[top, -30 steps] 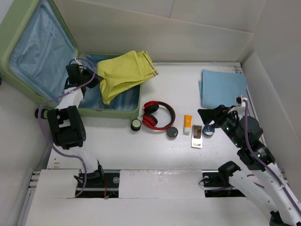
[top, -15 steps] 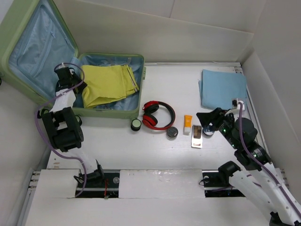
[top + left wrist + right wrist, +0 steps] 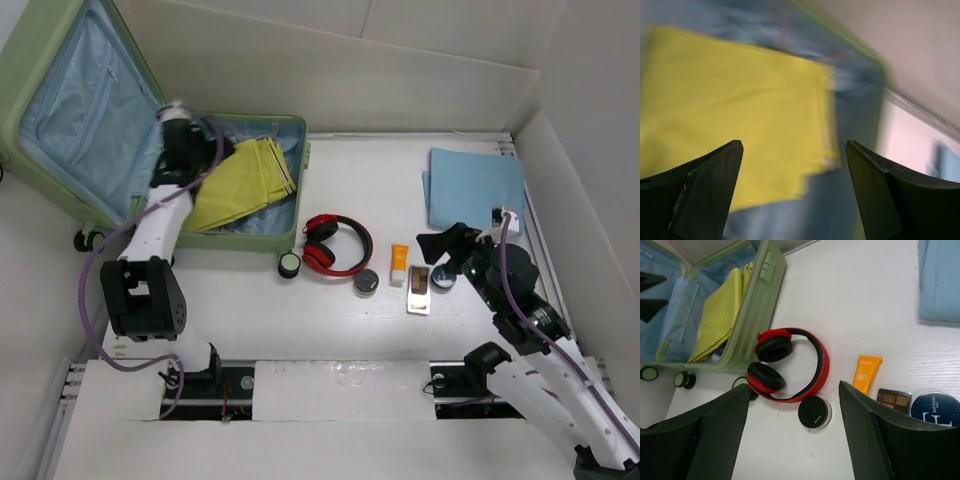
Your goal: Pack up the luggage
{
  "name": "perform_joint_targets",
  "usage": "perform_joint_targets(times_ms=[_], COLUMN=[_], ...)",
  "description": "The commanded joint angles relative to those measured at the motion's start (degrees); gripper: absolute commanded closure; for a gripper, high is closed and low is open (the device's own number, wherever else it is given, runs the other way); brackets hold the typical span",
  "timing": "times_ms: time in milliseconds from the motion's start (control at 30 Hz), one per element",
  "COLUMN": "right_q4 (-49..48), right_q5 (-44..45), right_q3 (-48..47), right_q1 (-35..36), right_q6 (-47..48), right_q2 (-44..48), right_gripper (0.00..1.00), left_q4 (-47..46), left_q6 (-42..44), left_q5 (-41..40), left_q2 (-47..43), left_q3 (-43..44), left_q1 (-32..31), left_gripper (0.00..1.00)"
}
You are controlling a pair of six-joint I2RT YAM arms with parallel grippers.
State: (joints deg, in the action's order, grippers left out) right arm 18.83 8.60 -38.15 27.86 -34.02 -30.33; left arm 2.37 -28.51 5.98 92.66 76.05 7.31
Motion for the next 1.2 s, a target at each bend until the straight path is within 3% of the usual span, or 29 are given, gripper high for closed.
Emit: perform_joint_targets(times_ms=[0, 100, 167, 233, 267, 300, 400, 500, 567, 633, 667, 767, 933, 1167], right_q4=[-1.35, 1.9, 4.98, 8.13, 9.2, 10.16, 10.79, 7.54, 5.97, 1.49, -1.75, -5.73, -7.23, -5.55], right_q5=[5.98, 11.33, 15.82, 19.15, 23.44, 25.74, 35.58, 39.47, 35.54, 25.98, 19.07, 13.47, 11.0, 6.78], right_q3=[-3.67, -9.21, -12.98, -15.01, -16.41, -16.43, -14.94, -13.62, -13.62, -13.62, -13.62, -15.72, -24.24, -33.48], right_q1=[0.62, 0.62, 0.62, 0.62, 0.62, 0.62, 0.62, -2.62, -7.35, -16.84, -23.48, -31.26, -42.33, -51.14], right_q6=[-1.66, -2.36, -2.98, -3.76, -3.77, -4.64, -6.15, -6.15, -6.15, -4.83, -4.31, -4.3, -7.11, -7.2], right_q2=[-0.52, -1.14, -0.36, 0.27, 0.27, 0.27, -0.6, -6.22, -13.68, -19.04, -24.46, -35.88, -51.83, -69.42], right_gripper=[0.23, 0.23, 0.25, 0.35, 0.43, 0.57, 0.77, 0.81, 0.63, 0.42, 0.25, 0.11, 0.05, 0.04], left_q4=[-3.25, -1.24, 0.7, 1.93, 1.94, 1.94, 0.79, 0.19, -7.85, -13.07, -14.92, -15.64, -21.25, -25.31], left_q6=[3.72, 4.43, 3.29, 2.59, 1.8, 1.79, 0.48, -3.11, -6.63, -7.43, -7.43, -5.95, -5.15, -5.68], left_q5=[-5.06, -7.56, -6.25, -6.24, -6.24, -6.24, -5.36, -7.3, -7.3, -6.51, -7.03, -8.08, -5.37, -0.71], left_q2=[-4.61, 4.4, 10.14, 18.03, 20.25, 22.1, 29.57, 33.02, 28.4, 24.6, 21.54, 17.83, 13.78, 15.0], left_q3=[6.45, 15.05, 19.73, 26.12, 27.82, 29.23, 35.9, 36.99, 26.59, 19.78, 16.18, 13.34, 7.1, 4.9], left_q1=[-22.41, -37.57, -42.53, -48.93, -50.62, -52.29, -57.4, -58.81, -58.21, -58.2, -58.2, -58.2, -58.82, -58.82], left_gripper=[0.19, 0.19, 0.21, 0.22, 0.22, 0.22, 0.24, 0.28, 0.3, 0.3, 0.3, 0.29, 0.28, 0.28])
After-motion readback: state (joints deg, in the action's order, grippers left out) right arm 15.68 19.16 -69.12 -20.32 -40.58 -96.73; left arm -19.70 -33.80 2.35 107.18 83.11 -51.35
